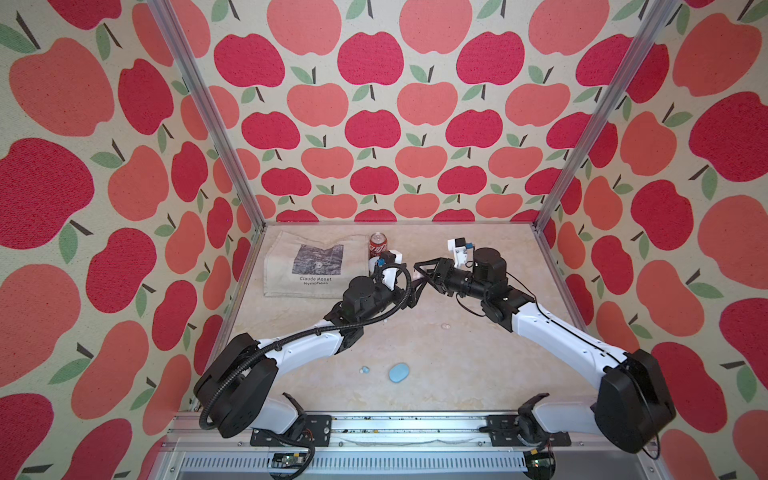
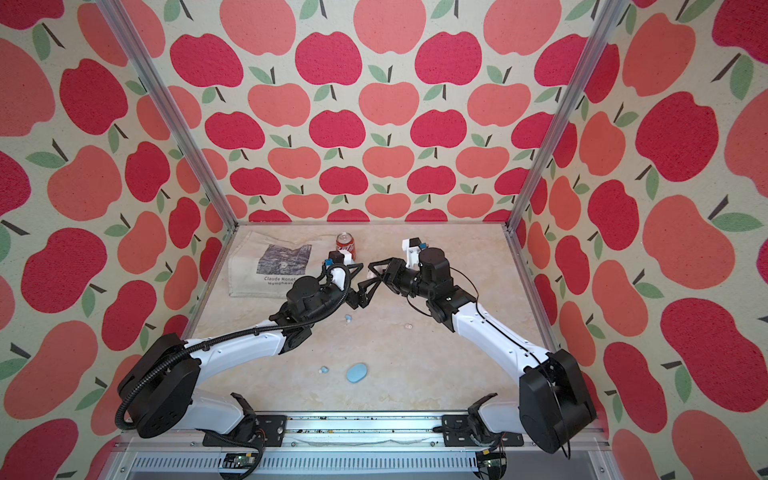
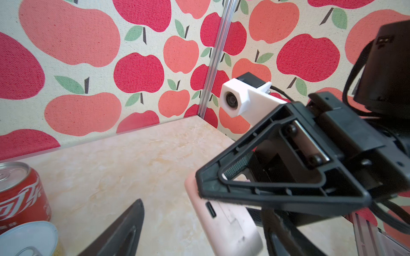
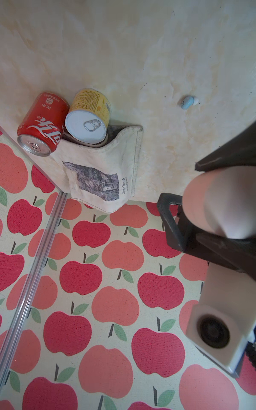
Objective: Insert wireless bluetooth earbuds into charging case
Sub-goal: Pass the charging case.
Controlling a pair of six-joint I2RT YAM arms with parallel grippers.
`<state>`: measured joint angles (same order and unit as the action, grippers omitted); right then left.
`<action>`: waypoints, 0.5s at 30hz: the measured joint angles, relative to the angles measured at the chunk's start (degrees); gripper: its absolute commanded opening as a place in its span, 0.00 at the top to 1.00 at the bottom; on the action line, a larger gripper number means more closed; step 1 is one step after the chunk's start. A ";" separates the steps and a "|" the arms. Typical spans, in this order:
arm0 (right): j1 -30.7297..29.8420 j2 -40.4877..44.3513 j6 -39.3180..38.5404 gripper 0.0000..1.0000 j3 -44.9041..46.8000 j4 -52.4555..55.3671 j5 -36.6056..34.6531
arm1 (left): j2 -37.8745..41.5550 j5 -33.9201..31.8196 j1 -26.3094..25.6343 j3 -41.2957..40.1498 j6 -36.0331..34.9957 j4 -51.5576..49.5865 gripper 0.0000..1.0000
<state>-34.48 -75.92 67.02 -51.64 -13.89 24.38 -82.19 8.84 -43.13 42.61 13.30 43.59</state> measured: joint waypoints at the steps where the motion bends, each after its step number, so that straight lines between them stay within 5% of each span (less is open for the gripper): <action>1: 0.00 0.37 0.46 0.79 0.37 -0.70 -0.02 | -0.28 -0.50 -0.20 0.39 -0.09 0.02 0.25; 15: 0.96 1.73 7.26 0.77 6.56 -12.20 -0.96 | -3.34 -0.52 -2.19 4.02 -1.27 -0.55 0.70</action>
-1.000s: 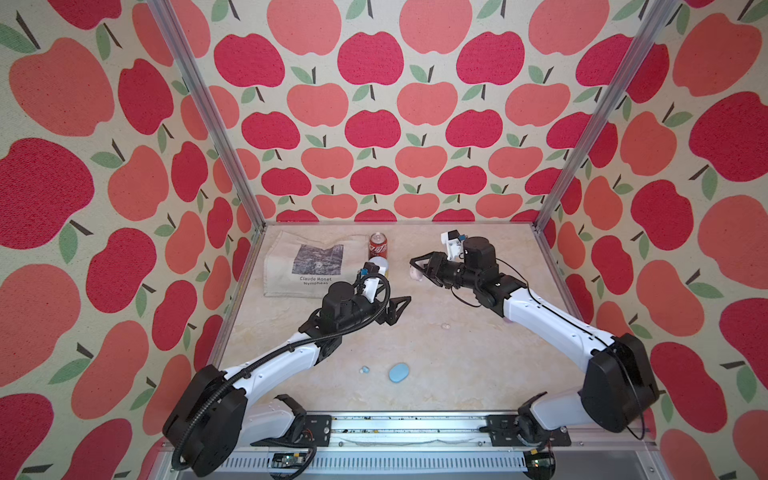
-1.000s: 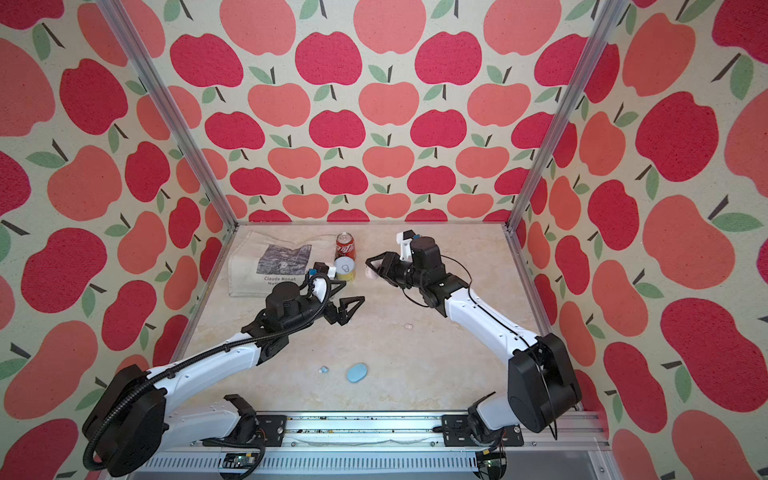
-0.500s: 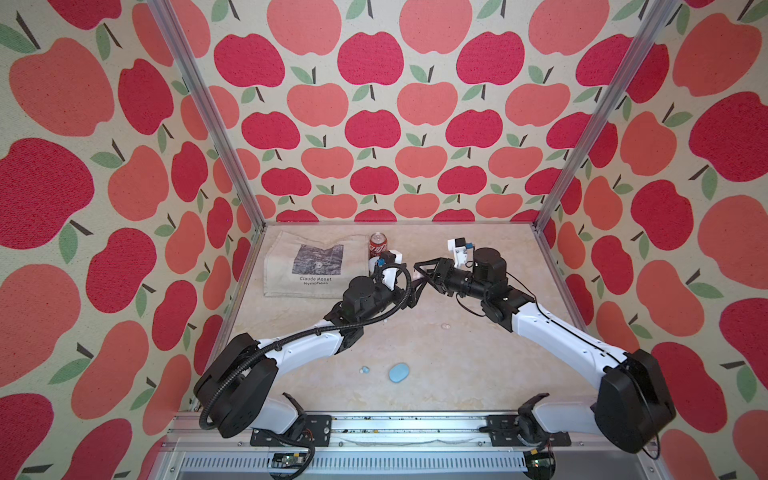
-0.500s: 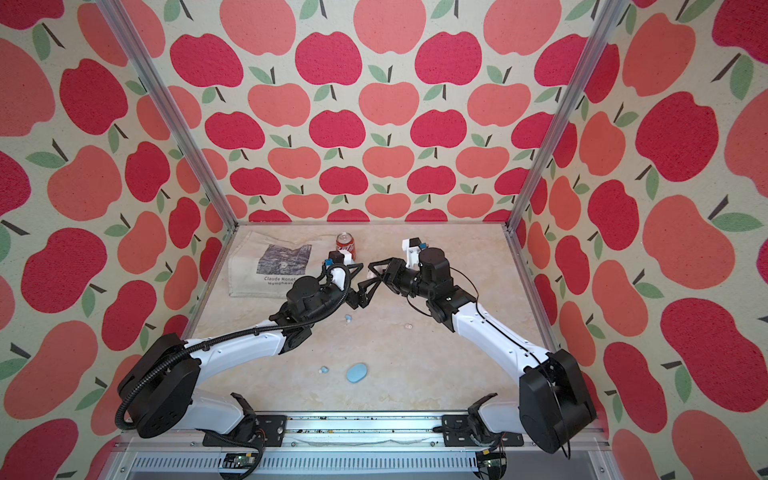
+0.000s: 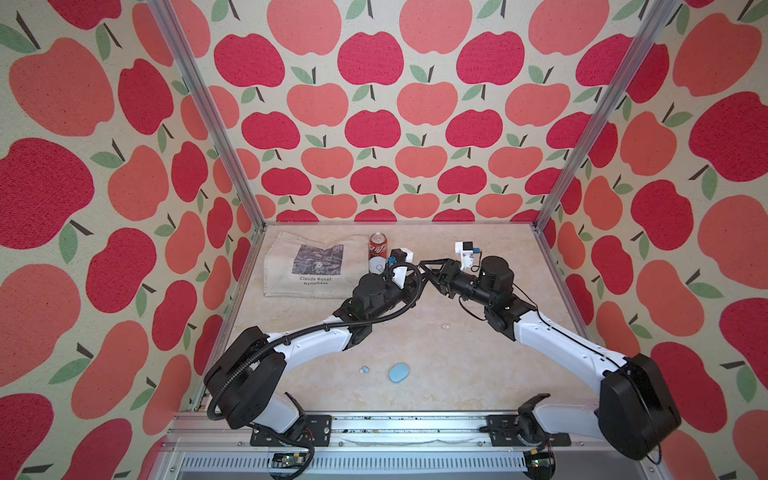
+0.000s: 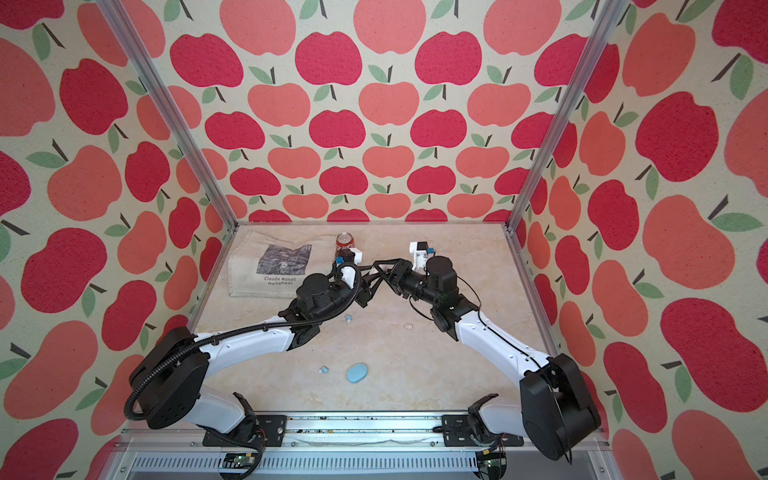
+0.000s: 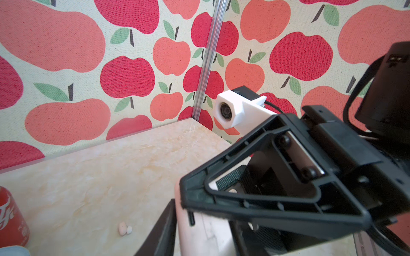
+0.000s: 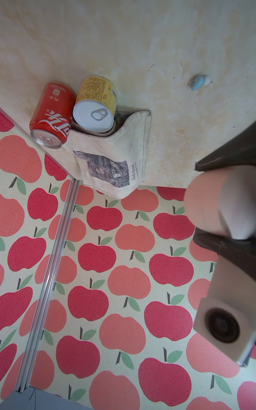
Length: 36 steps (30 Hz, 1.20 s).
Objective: Insert wireless bluetooth earbuds into charging case
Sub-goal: Pass the charging case.
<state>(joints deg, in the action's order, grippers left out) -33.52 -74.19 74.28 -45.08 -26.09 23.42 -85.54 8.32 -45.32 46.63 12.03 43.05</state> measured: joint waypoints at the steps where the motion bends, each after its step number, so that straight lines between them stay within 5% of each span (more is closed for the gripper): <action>1: 0.07 0.07 0.39 0.76 0.11 -0.13 0.00 | -0.02 0.02 0.00 0.09 -0.22 -0.04 0.72; 4: 0.22 0.50 1.07 0.72 0.57 -0.50 -0.07 | -0.02 0.04 -0.13 0.37 -0.85 -0.39 0.82; 10: 1.75 1.51 1.25 0.46 0.98 -1.25 1.90 | 0.31 1.75 -0.07 2.34 -1.31 -3.45 0.97; 17: 10.78 8.15 -7.08 0.43 0.00 4.42 16.09 | 7.56 15.43 9.44 6.32 5.51 -21.42 0.99; 22: 12.41 12.57 -30.80 0.47 -6.97 25.55 23.08 | 11.19 31.58 18.08 11.04 11.61 -33.18 0.97; 27: 8.13 19.02 -64.30 0.47 -11.19 45.88 18.75 | 10.62 49.05 24.46 13.22 17.57 -40.79 0.97; 32: 1.88 27.02 -90.58 0.45 -7.04 49.88 12.28 | 7.72 60.76 26.84 13.22 22.23 -44.39 0.97; 36: -0.74 27.02 -103.41 0.44 -5.81 49.51 9.16 | 5.68 67.47 26.93 13.20 23.50 -46.77 0.96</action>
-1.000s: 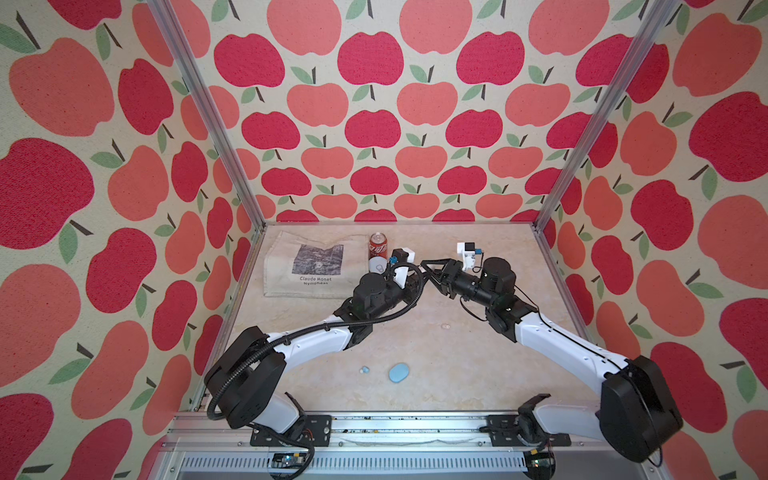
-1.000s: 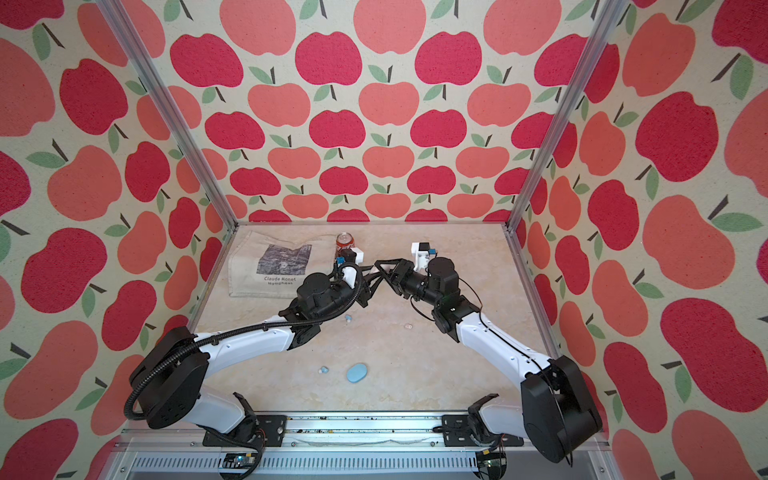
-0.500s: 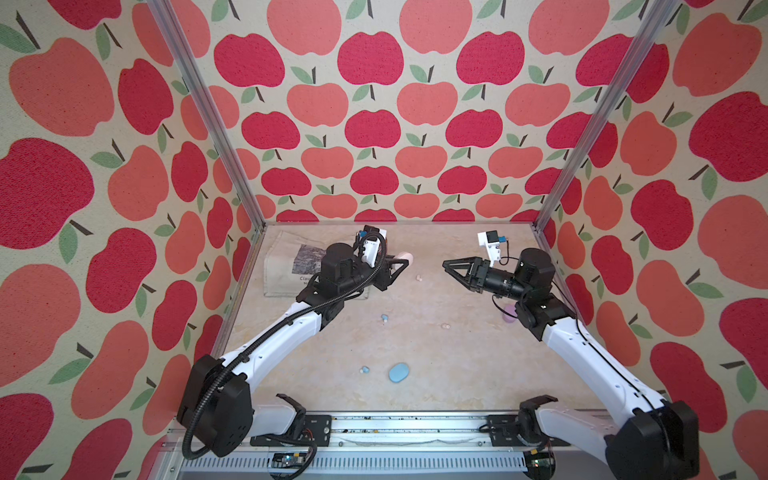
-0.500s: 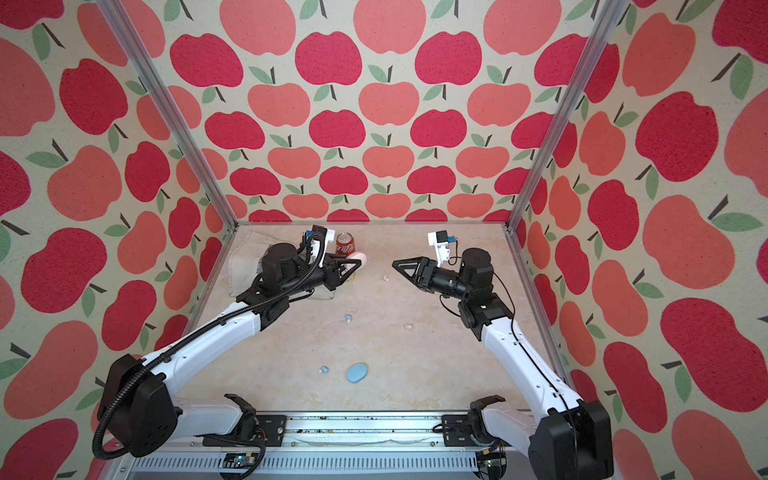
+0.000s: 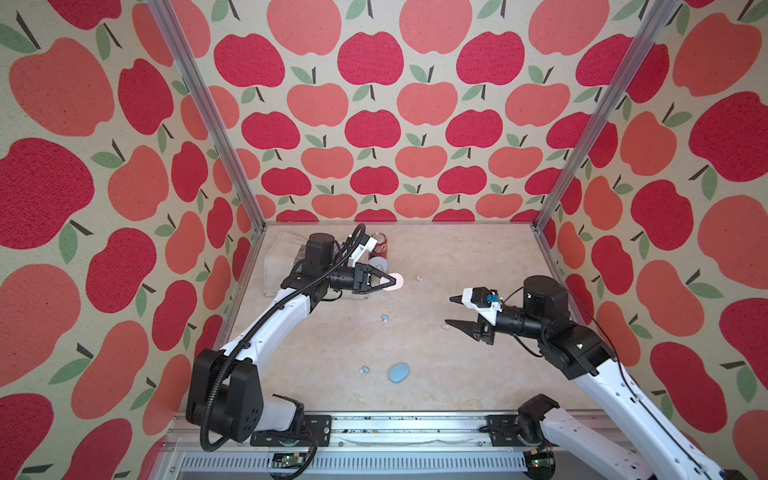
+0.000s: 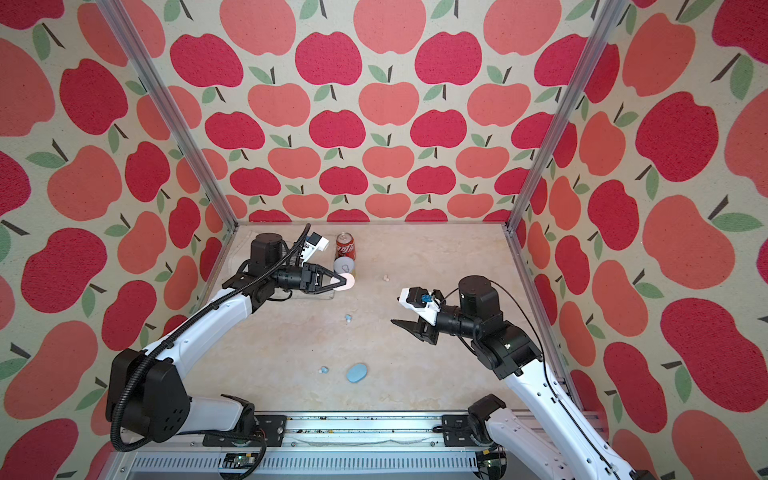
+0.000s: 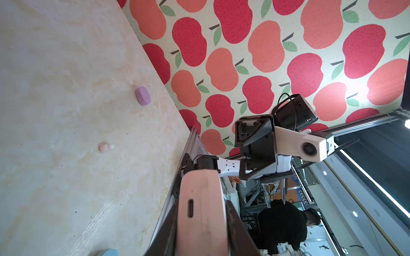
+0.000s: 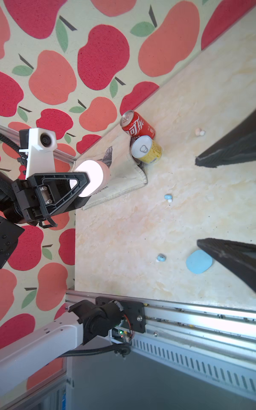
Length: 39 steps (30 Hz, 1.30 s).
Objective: Insert wireless bluetooth earbuds into charging case
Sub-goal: Pass the charging case.
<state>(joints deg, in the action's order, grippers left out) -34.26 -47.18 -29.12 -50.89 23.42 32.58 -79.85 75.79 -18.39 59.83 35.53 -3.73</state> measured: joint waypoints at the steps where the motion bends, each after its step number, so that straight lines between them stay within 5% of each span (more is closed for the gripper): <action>1: -0.37 -0.98 -1.92 0.43 -0.24 0.00 -0.31 | -0.24 1.16 0.00 0.00 -0.13 -0.98 0.97; 8: -4.09 -13.35 -9.73 0.38 -4.46 -1.97 -0.70 | -1.11 5.22 -0.02 0.15 -6.80 -12.76 0.97; 24: -10.38 -26.49 -9.86 0.39 -10.58 -10.60 -0.07 | -3.96 5.73 -1.29 3.15 -17.27 -27.36 0.98; 39: -13.81 -29.33 -7.48 0.66 -10.73 -12.83 -1.70 | -4.59 5.51 -1.73 3.58 -18.88 -28.79 0.98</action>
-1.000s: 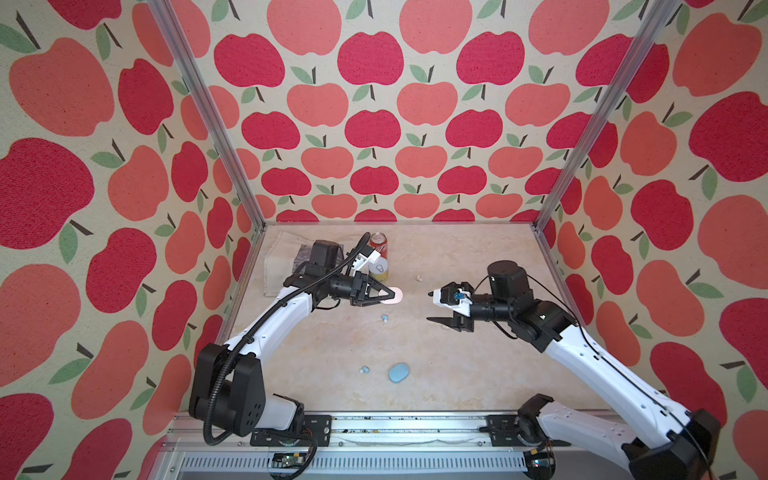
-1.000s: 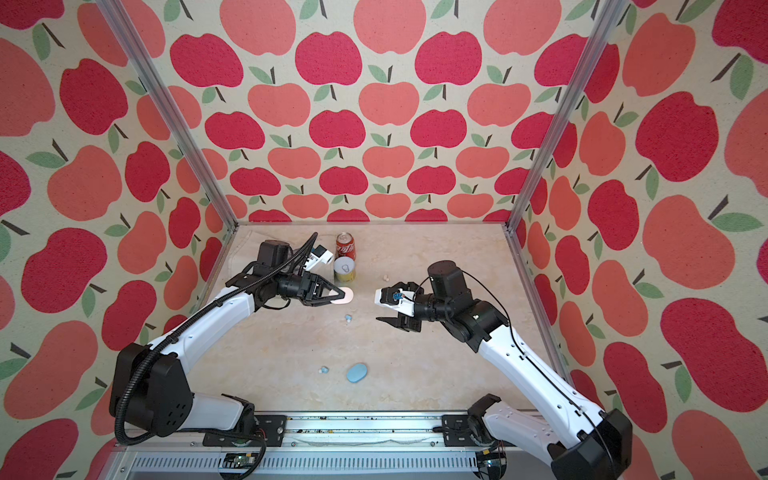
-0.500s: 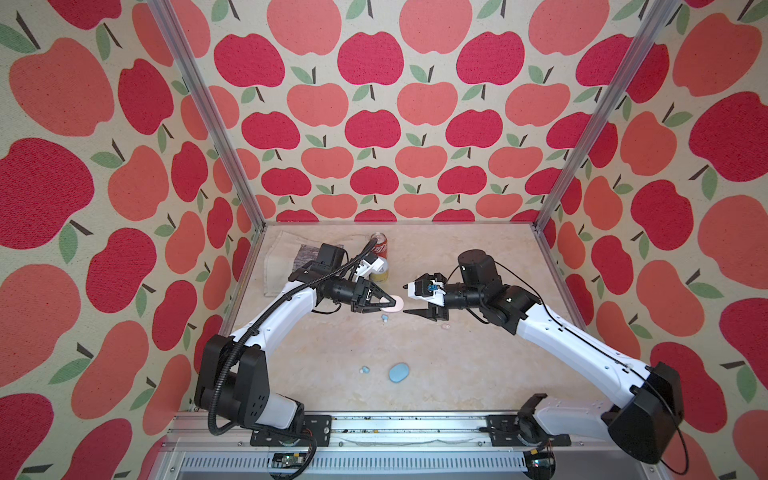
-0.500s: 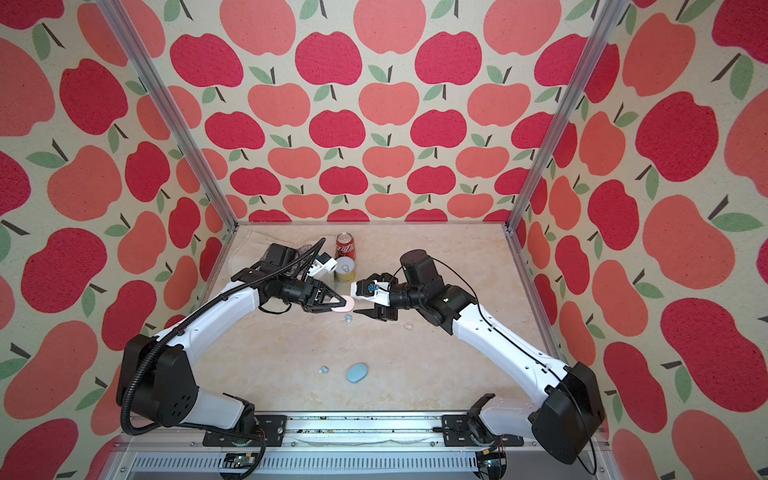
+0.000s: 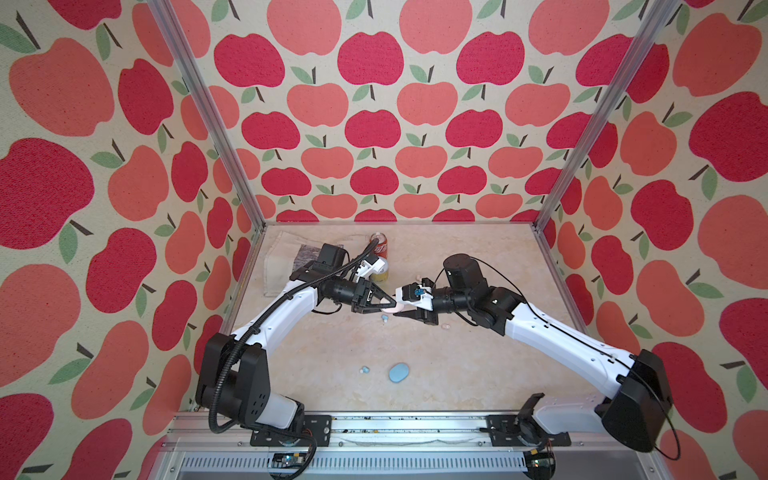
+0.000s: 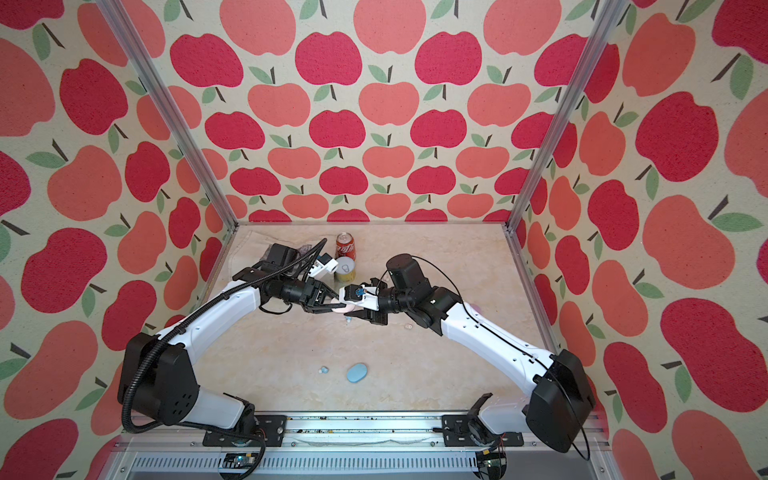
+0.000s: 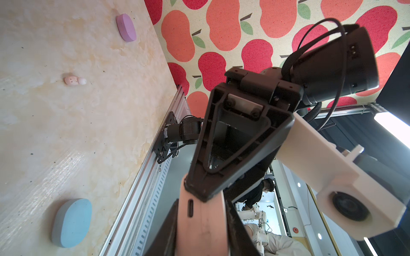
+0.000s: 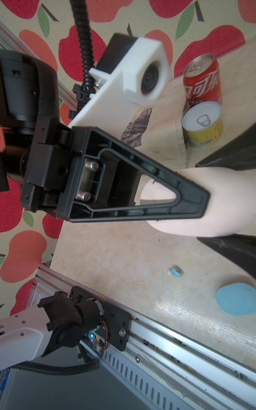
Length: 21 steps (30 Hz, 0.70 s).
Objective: Insert wireless bluetooth earbuds into charging case
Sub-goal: Pass the charging case.
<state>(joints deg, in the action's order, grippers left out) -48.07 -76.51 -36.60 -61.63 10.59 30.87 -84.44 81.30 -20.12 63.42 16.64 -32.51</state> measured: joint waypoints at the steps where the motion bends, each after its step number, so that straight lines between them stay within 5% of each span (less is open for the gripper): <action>1: -0.04 -0.02 0.00 0.67 0.00 0.02 -0.02 | 0.00 -0.04 0.00 0.00 -0.15 -0.20 0.97; 4: -0.20 -0.02 0.00 0.75 0.00 0.11 -0.07 | 0.00 -0.11 0.04 0.13 -0.85 -1.11 0.92; 9: -0.31 -0.09 0.13 0.79 0.00 0.20 -0.52 | 0.02 -1.49 0.02 0.72 -1.84 -2.05 0.56; 13: 0.07 -0.09 1.99 0.81 -0.66 1.27 0.26 | 1.57 -5.49 -0.04 0.37 -2.69 -0.96 0.49; 21: 3.93 1.99 8.11 0.79 -1.92 5.11 6.38 | 27.15 -20.02 0.42 -20.52 -3.08 26.82 0.37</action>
<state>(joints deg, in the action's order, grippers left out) -44.14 -74.52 -28.49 -63.55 15.70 37.26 -57.30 61.28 -19.70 42.89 13.56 -5.69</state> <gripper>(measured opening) 0.430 0.616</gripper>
